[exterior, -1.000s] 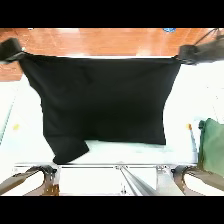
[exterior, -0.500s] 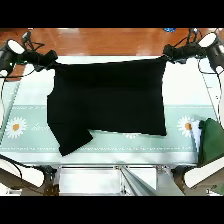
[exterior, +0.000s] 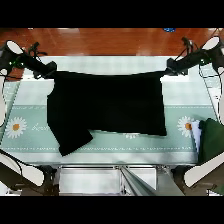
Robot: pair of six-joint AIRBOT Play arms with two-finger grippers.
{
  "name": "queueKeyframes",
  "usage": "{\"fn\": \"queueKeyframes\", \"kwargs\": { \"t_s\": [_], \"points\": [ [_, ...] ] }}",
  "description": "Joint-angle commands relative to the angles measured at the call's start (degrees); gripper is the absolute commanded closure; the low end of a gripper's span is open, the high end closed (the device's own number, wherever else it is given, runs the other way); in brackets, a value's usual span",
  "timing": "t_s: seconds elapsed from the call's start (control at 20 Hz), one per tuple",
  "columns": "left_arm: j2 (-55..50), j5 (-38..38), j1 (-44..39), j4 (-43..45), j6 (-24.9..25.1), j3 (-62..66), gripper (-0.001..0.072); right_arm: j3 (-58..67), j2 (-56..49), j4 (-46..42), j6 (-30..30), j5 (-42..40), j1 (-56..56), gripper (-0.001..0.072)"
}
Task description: Fold the shirts.
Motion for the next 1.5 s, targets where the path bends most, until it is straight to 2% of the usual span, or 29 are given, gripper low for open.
{"fn": "queueKeyframes", "kwargs": {
  "t_s": [0.0,0.2,0.25,0.3,0.35,0.55,0.75,0.9,1.05,1.15,1.3,1.45],
  "points": [
    [-0.7,-4.4,0.0,2.1,1.4,-3.8,0.0684,-4.4,-0.1,-1.7,-0.5,2.1,-0.2,0.0689],
    [-1.2,-4.8,0.0,1.9,1.4,-5.8,0.0683,-10.3,-0.1,-0.5,-0.9,-0.8,-0.2,0.0688],
    [-1.2,-5.7,0.0,1.3,1.2,-5.8,0.0652,-11.3,-0.1,0.3,-0.9,-1.2,-0.2,0.0625],
    [-1.2,-7.0,0.0,1.3,1.2,-5.8,0.0463,-11.8,-0.1,0.6,-0.4,-1.1,-0.2,0.0396],
    [-1.2,-9.0,0.0,1.5,1.2,-5.6,0.0202,-11.8,0.0,0.6,-0.2,-0.2,-0.1,0.0297],
    [1.8,-14.8,2.1,5.7,1.2,-4.9,0.02,-11.8,5.0,-0.6,0.4,2.1,-3.0,0.0297],
    [11.0,-14.0,7.7,7.8,0.5,-9.8,0.02,-11.8,14.8,-7.8,3.6,2.1,-8.8,0.0296],
    [21.7,-7.6,12.8,7.5,0.1,-25.4,0.02,-17.6,22.7,-8.0,4.1,-0.9,-11.9,0.0296],
    [33.2,0.1,18.5,7.0,2.0,-48.6,0.0201,-34.6,33.1,-4.9,2.8,-9.4,-12.0,0.0296],
    [38.7,3.0,24.3,1.1,6.3,-60.4,0.0201,-46.2,39.8,-0.9,-0.2,-13.7,-12.1,0.0296],
    [41.3,2.9,30.9,-14.6,14.6,-69.5,0.0201,-55.8,46.8,6.3,-3.5,-17.0,-12.1,0.0296],
    [40.7,5.2,29.5,-16.7,15.8,-72.8,0.0201,-57.7,49.6,9.4,-4.5,-17.2,-12.0,0.0296]
  ]
}}
